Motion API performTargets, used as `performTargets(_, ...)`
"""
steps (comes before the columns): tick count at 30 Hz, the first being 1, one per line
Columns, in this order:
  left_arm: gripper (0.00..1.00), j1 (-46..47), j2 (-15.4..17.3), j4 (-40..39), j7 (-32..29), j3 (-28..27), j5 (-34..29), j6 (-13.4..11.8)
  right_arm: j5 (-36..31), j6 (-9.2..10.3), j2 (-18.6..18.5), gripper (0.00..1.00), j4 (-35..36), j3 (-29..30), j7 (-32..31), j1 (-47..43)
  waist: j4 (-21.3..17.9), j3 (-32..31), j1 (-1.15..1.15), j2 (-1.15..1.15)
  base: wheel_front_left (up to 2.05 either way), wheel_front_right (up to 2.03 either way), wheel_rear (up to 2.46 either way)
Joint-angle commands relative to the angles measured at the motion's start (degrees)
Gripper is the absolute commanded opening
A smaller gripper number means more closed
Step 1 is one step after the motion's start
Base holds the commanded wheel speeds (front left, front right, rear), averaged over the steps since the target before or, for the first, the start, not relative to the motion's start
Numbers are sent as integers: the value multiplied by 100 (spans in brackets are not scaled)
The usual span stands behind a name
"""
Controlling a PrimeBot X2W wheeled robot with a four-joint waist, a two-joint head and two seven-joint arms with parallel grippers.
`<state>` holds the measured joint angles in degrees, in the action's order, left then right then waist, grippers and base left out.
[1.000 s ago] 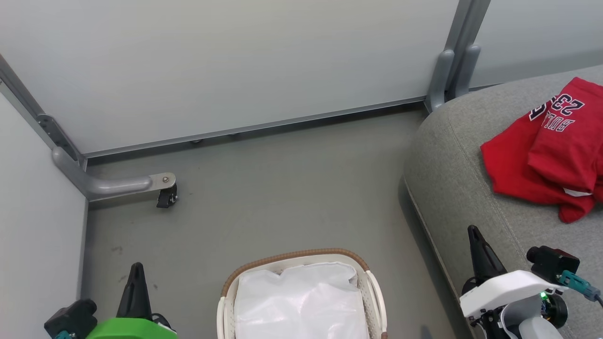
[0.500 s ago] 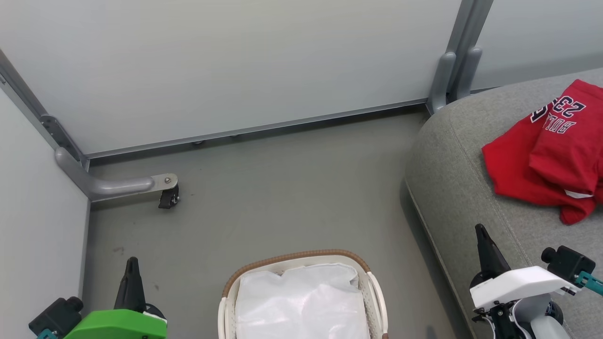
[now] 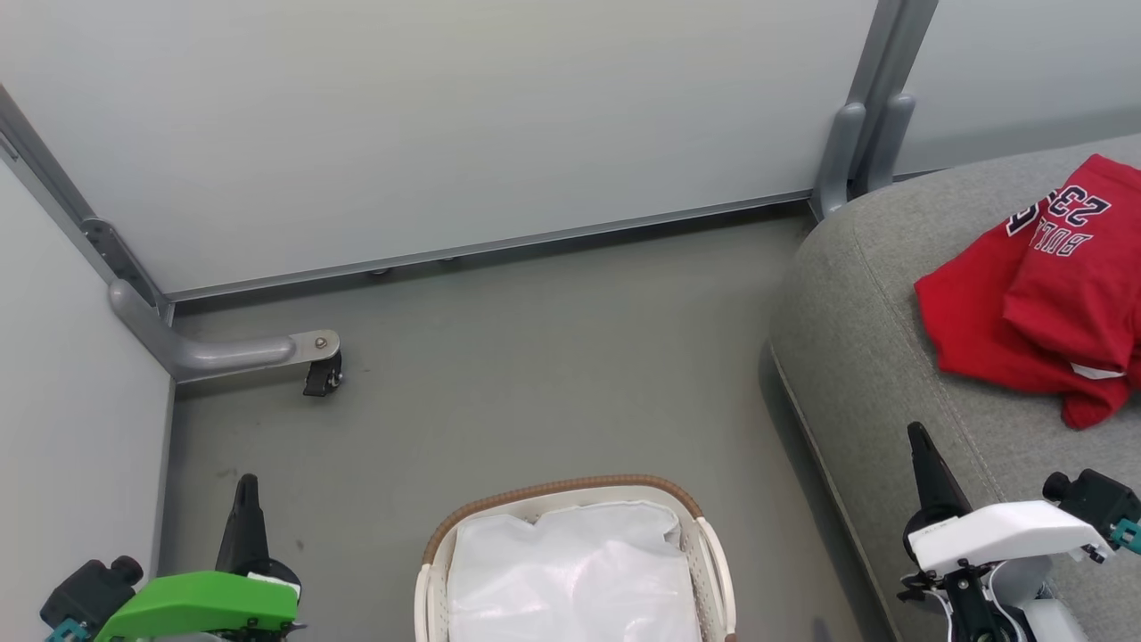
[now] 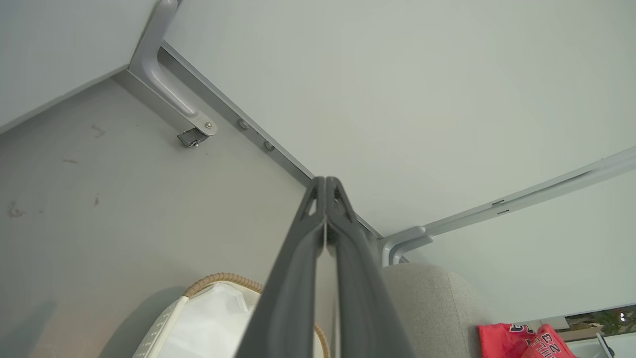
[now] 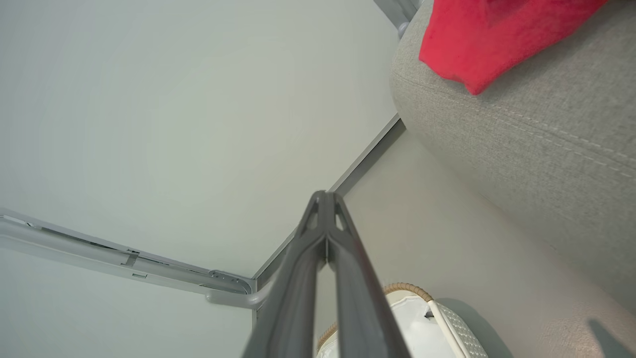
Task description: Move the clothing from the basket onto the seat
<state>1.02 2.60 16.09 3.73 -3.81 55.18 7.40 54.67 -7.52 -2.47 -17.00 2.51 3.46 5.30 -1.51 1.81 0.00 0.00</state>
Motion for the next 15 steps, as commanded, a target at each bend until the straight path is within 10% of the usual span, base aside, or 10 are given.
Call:
performTargets(1,0,172,43,-83,-39,-39,178,6,175,2,-35,0,88,31,-43,95,3,-3,0,0,0,0,0)
performTargets(15,0,273,47,-114,-277,-96,1034,8,1038,3,-40,0,145,127,-279,105,31,-33,0,0,0,0,0)
